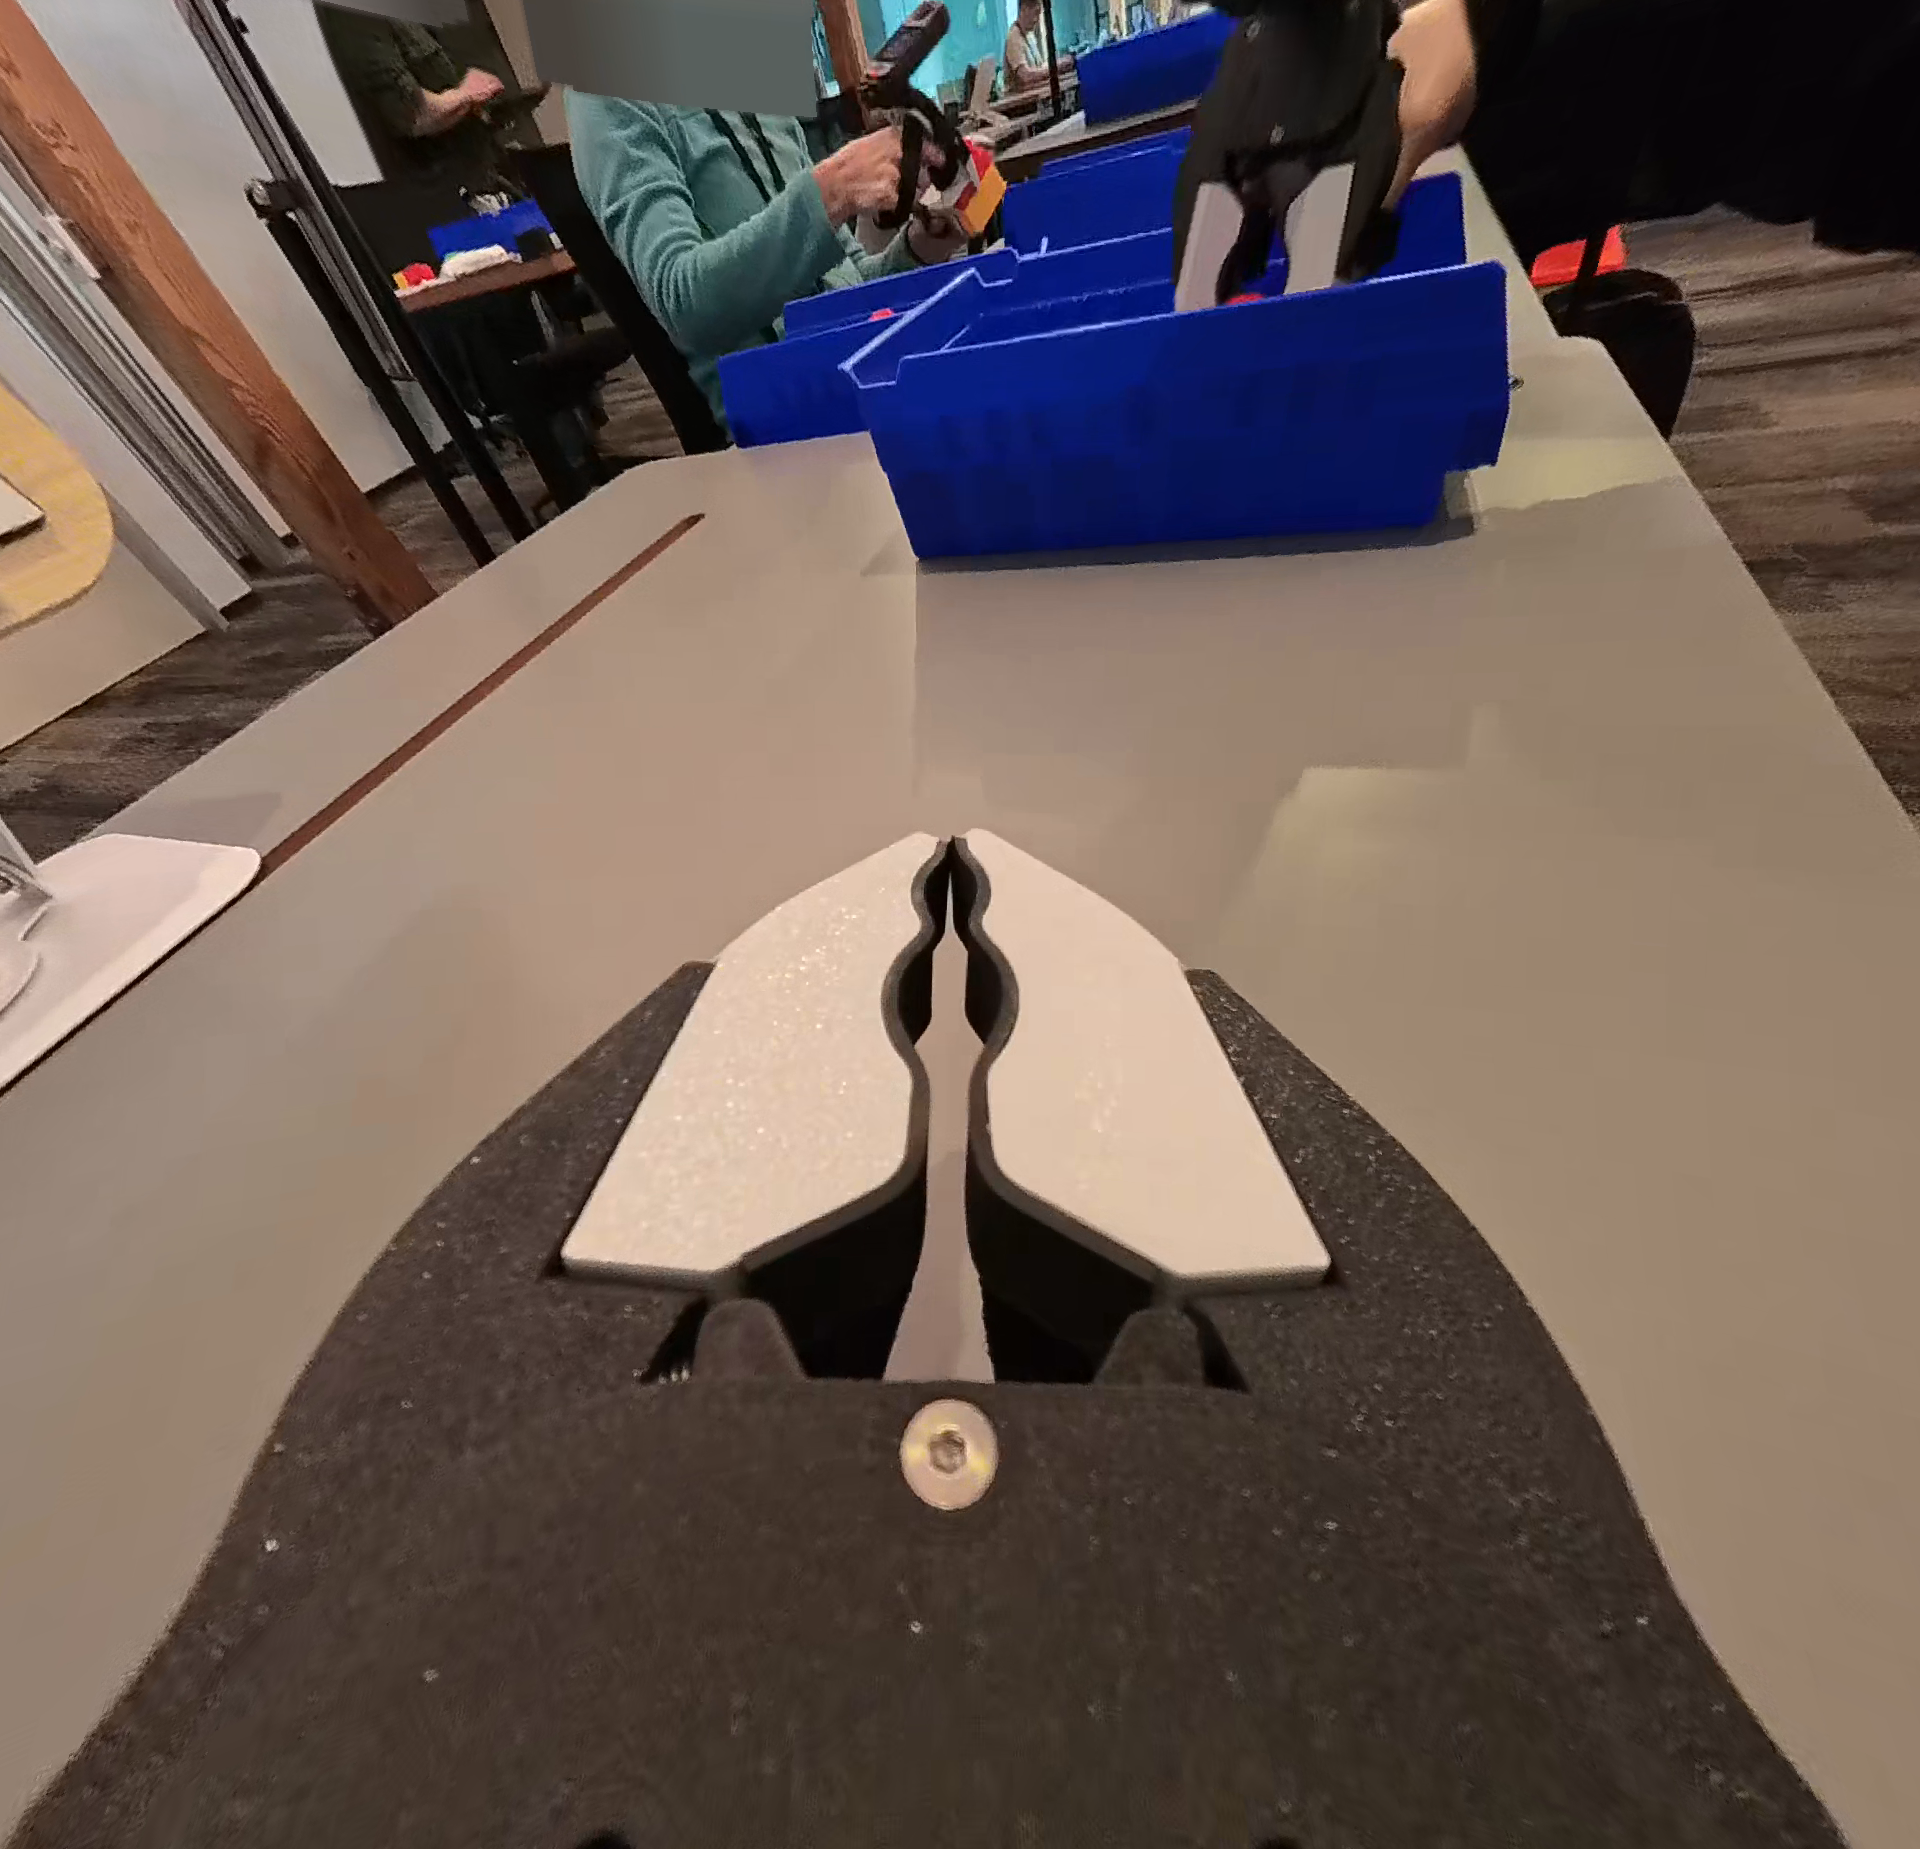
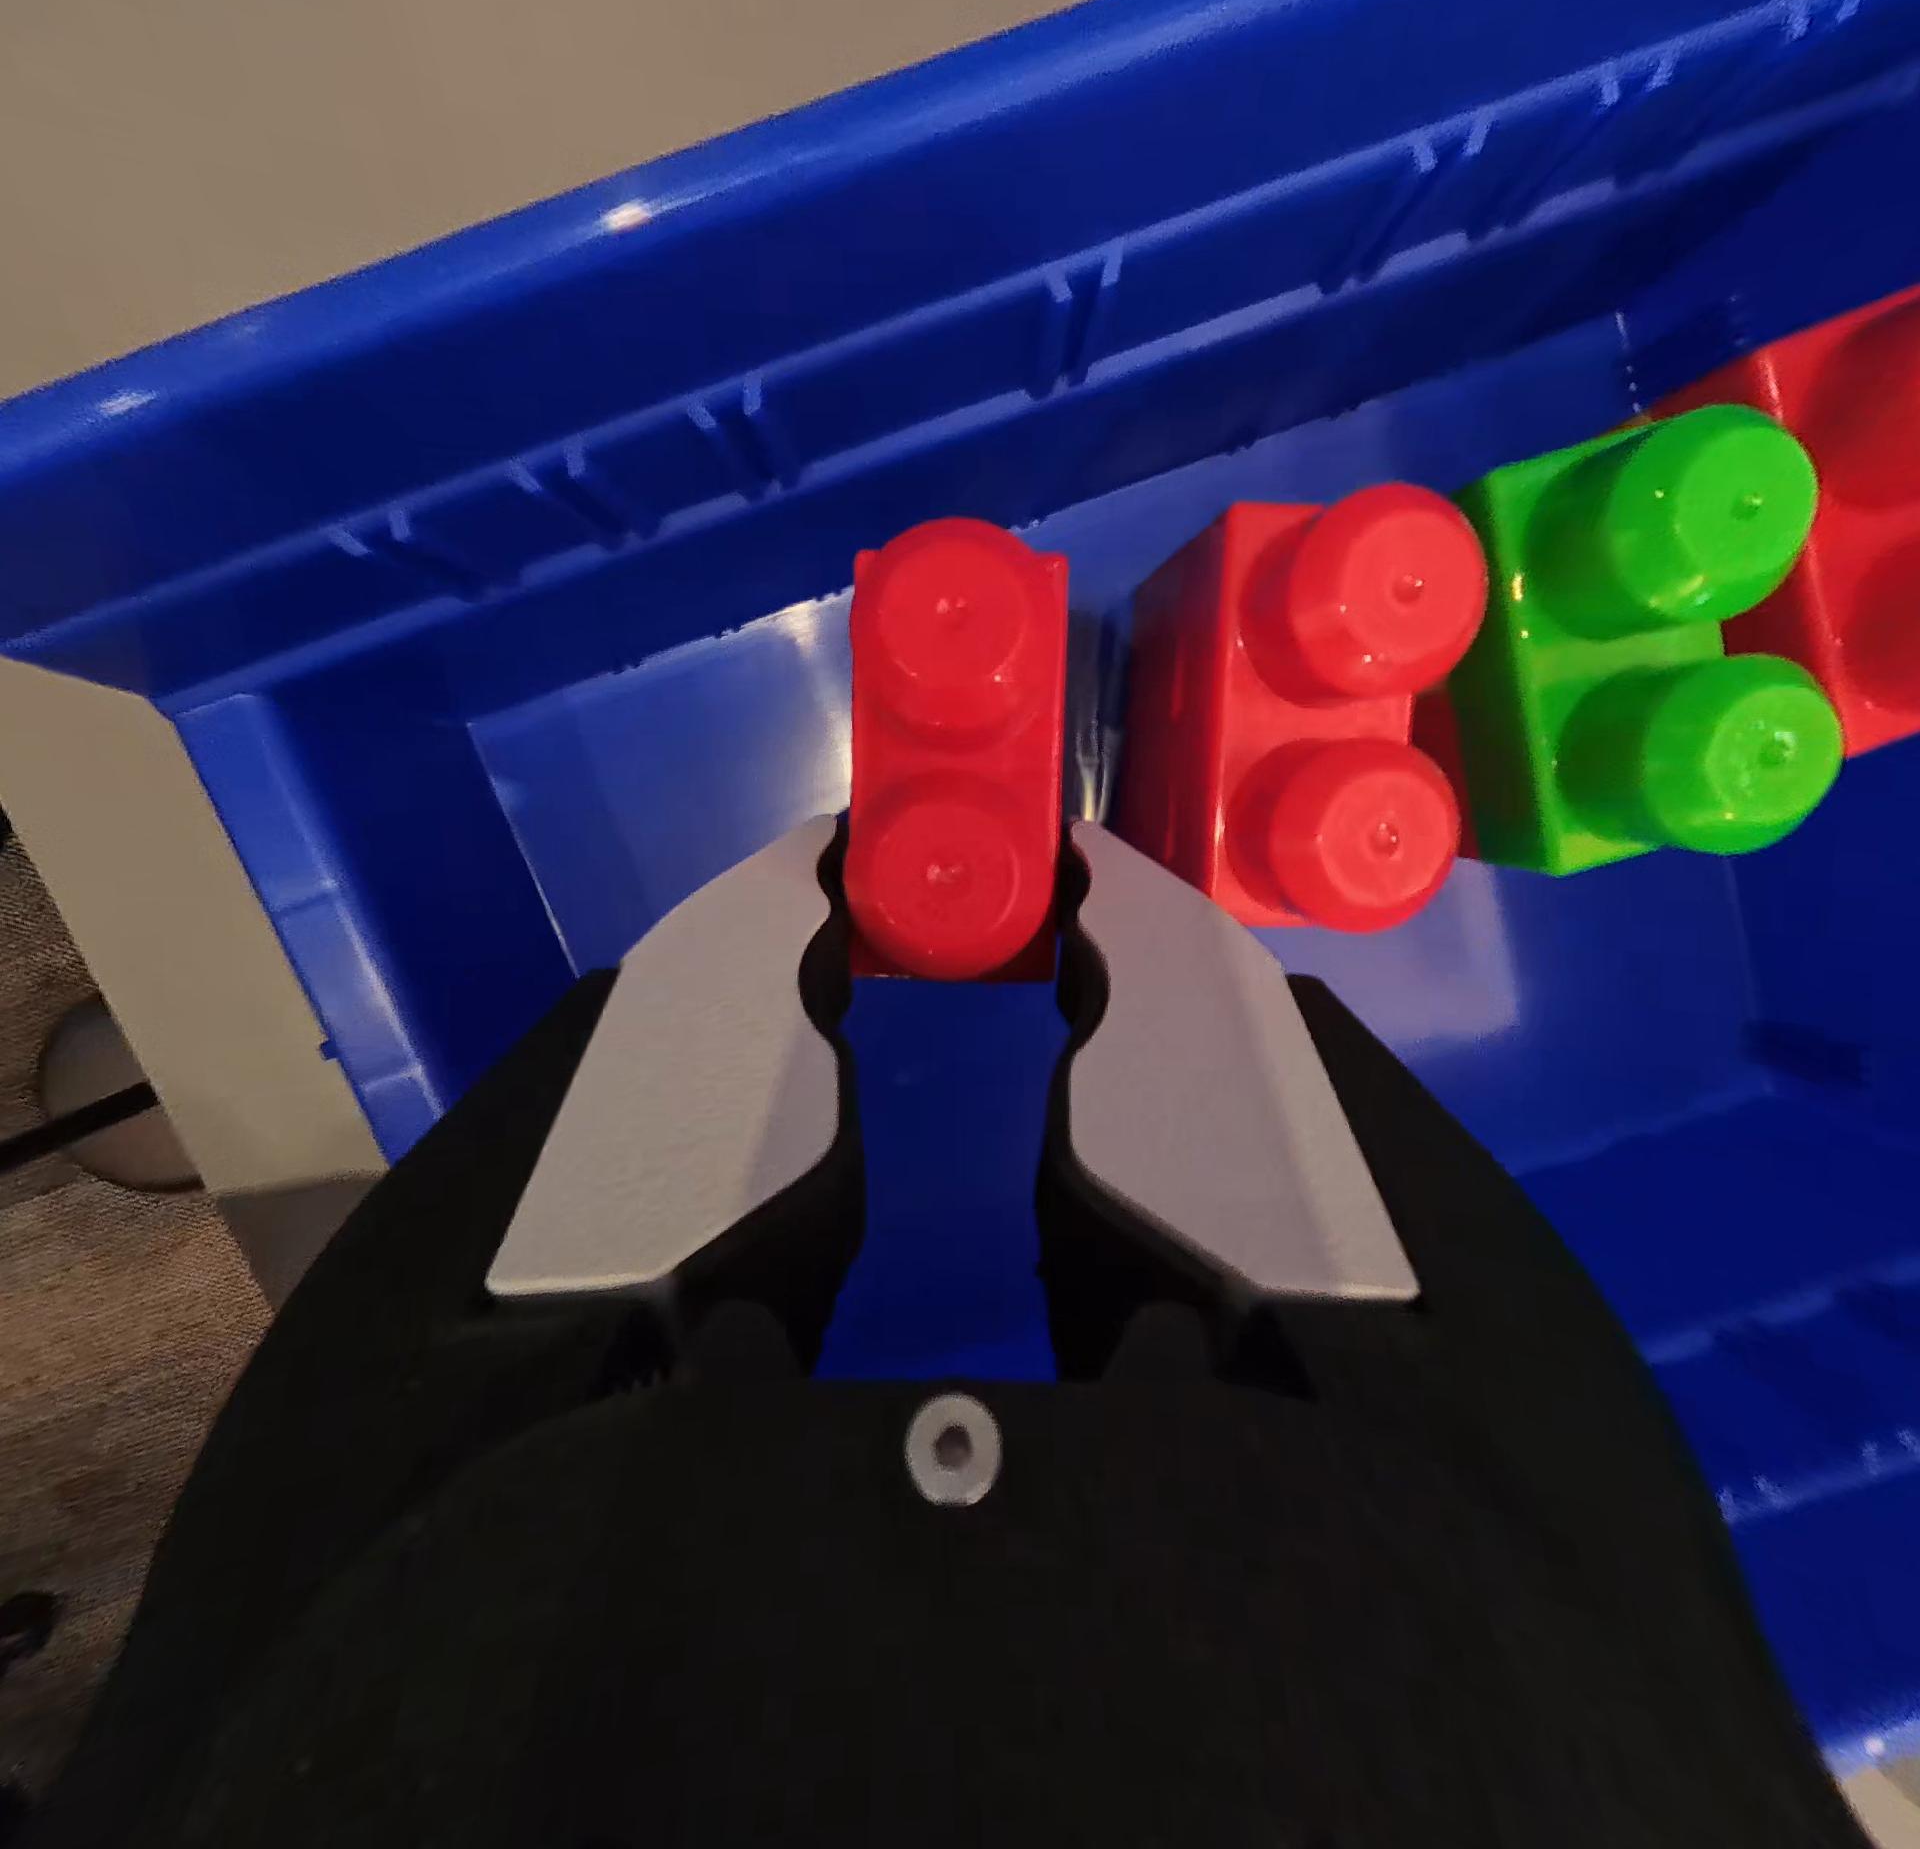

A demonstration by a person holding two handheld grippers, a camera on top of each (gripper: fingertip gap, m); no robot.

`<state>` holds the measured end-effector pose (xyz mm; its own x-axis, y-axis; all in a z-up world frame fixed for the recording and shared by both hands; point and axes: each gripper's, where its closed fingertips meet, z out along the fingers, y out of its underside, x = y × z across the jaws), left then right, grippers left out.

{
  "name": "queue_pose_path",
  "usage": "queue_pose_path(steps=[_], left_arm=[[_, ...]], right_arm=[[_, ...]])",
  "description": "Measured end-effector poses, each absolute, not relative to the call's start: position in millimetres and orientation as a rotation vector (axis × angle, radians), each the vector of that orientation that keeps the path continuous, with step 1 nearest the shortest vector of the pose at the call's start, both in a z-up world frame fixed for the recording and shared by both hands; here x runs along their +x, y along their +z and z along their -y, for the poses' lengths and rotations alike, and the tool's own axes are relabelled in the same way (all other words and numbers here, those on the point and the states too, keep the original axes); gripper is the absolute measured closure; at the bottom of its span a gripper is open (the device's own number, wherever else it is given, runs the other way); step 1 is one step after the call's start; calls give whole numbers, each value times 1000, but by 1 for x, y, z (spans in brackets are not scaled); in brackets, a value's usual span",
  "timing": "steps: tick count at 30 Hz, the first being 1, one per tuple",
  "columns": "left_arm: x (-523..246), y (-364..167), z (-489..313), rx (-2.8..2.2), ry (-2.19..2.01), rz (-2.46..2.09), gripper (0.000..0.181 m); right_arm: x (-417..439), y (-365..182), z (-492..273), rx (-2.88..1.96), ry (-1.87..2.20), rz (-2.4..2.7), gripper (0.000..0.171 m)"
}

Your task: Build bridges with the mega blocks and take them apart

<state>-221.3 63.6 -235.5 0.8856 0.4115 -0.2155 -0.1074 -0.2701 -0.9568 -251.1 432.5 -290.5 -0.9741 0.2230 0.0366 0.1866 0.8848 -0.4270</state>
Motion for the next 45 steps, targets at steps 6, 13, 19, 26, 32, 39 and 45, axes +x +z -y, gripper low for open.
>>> queue_pose_path(steps=[6, 13, 19, 26, 32, 39, 45], left_arm=[[-218, -234, -71, -1789, 515, 202, 181], [-213, -236, -76, -1816, 488, 173, 181], [-210, -237, -73, -1814, 482, 180, 181], [-206, -229, -73, -1794, 485, 162, 181], [-201, -227, -76, -1798, 497, 137, 181], [-198, -224, -75, -1785, 506, 131, 181], [-197, -222, -75, -1777, 508, 127, 181]], right_arm=[[-260, -293, -438, -334, 691, 2957, 134], [-266, -283, -444, -356, 772, 2844, 132], [-258, -261, -457, -431, 782, 2767, 135], [-237, -270, -485, -574, 580, 2715, 154], [-227, -283, -480, -738, 449, 2828, 171], [-234, -302, -470, -810, 448, 2856, 171], [-252, -304, -468, -858, 440, 2812, 171]])
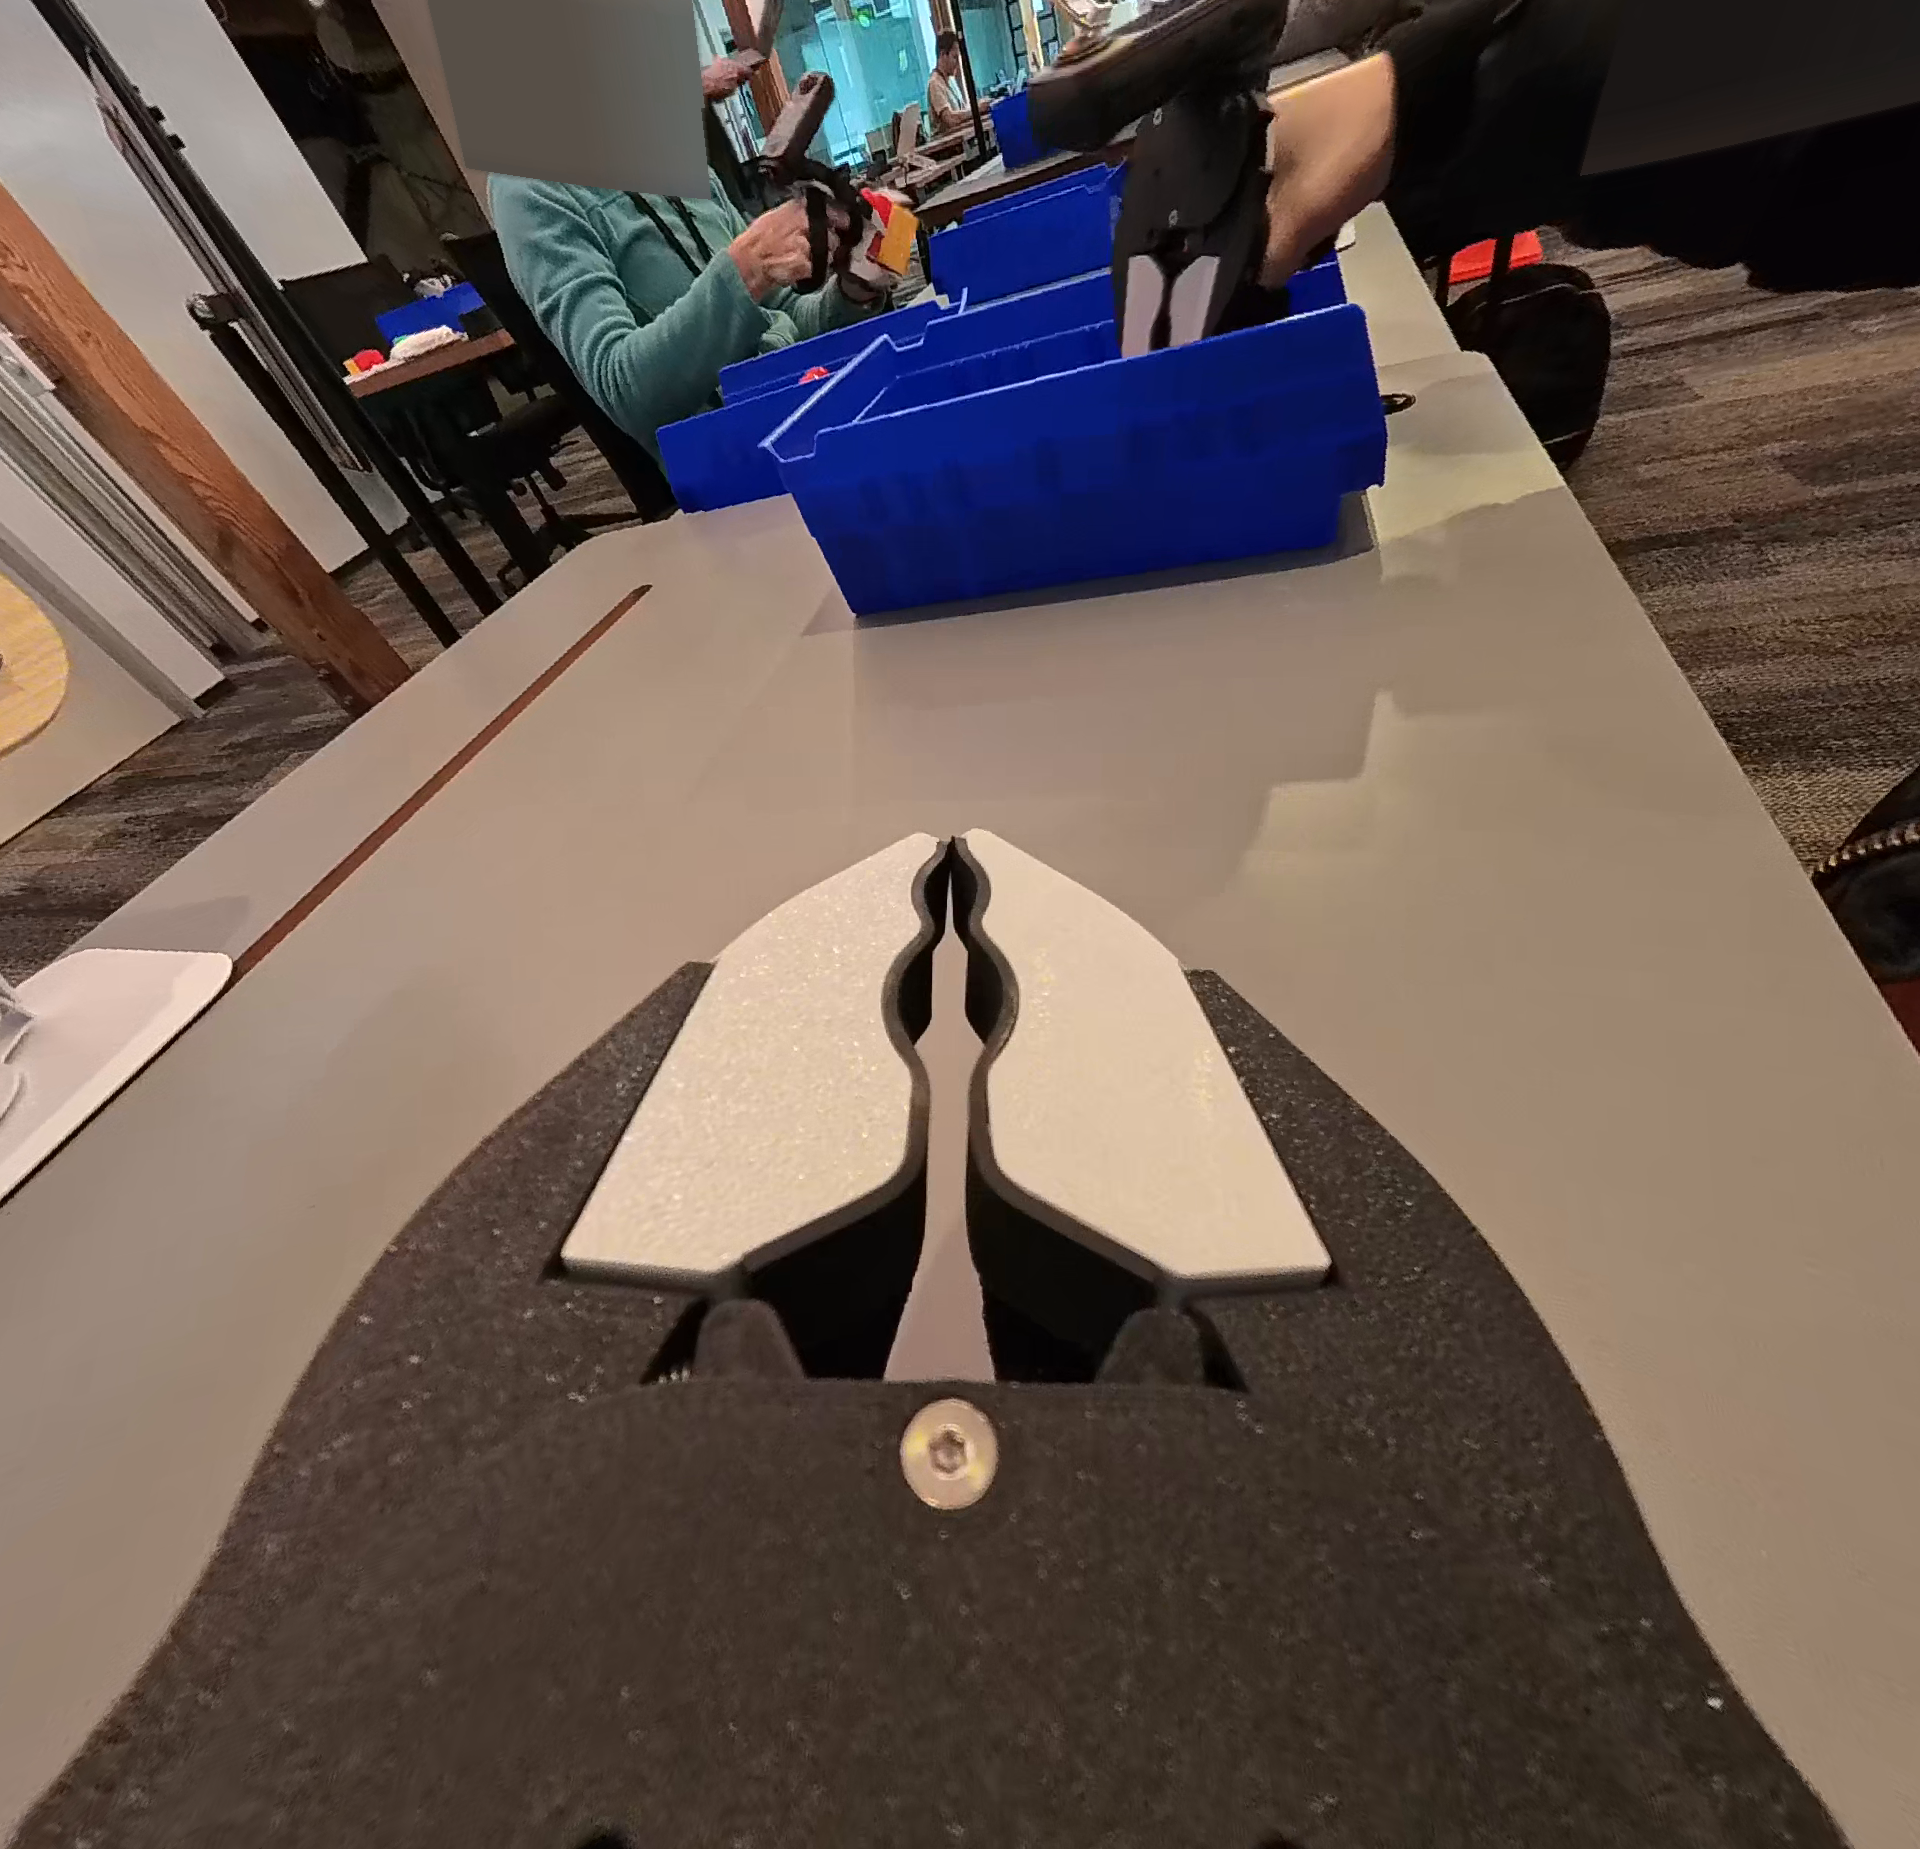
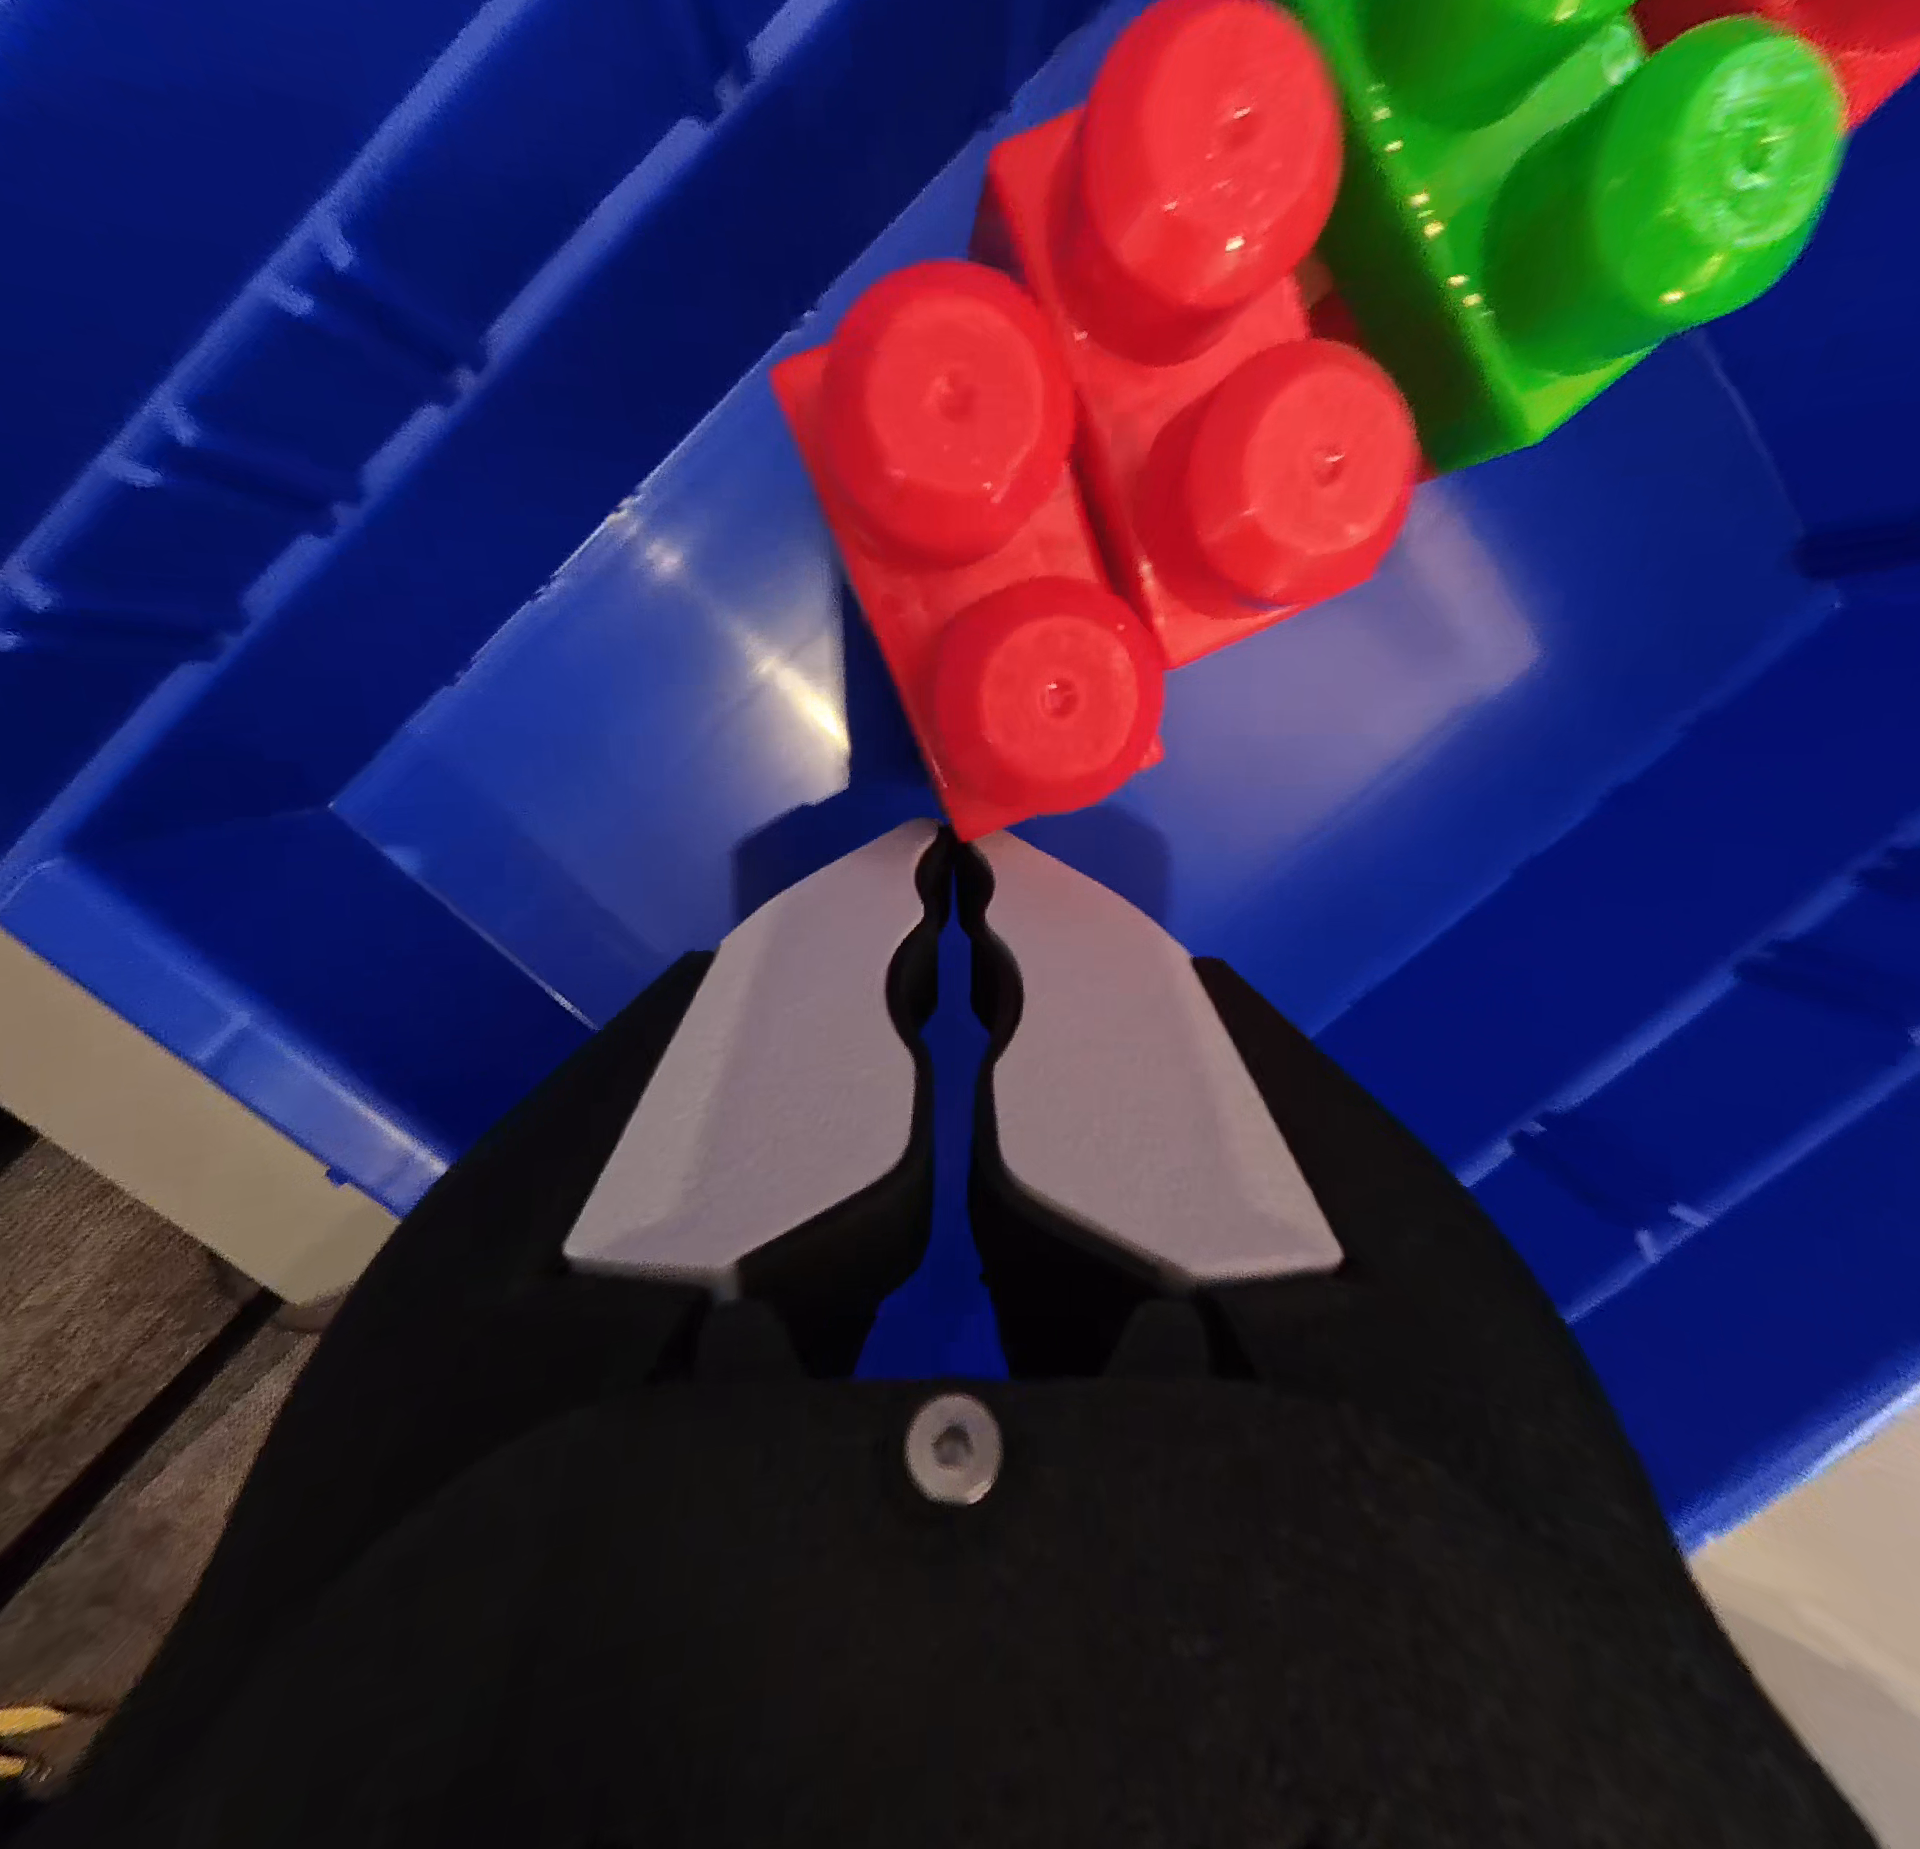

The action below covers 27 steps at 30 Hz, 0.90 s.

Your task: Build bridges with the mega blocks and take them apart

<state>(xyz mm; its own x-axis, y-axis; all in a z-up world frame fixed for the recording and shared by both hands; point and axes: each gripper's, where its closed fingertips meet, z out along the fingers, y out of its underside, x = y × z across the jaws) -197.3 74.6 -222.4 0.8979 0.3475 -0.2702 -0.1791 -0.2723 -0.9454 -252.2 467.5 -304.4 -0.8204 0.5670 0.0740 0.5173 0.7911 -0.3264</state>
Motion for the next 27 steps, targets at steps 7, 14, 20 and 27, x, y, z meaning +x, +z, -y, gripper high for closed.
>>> queue_pose_path(steps=[7, 14, 20, 27], left_arm=[[-197, -223, -76, -1785, 507, 115, 181], [-197, -222, -76, -1781, 512, 114, 181], [-200, -220, -74, -1774, 535, 127, 181], [-230, -226, -52, -1804, 603, 356, 181]], right_arm=[[-265, -304, -468, -891, 470, 2785, 171], [-273, -306, -468, -941, 518, 2763, 171], [-278, -299, -478, -954, 454, 2606, 170], [-261, -258, -507, -986, 216, 2284, 170]])
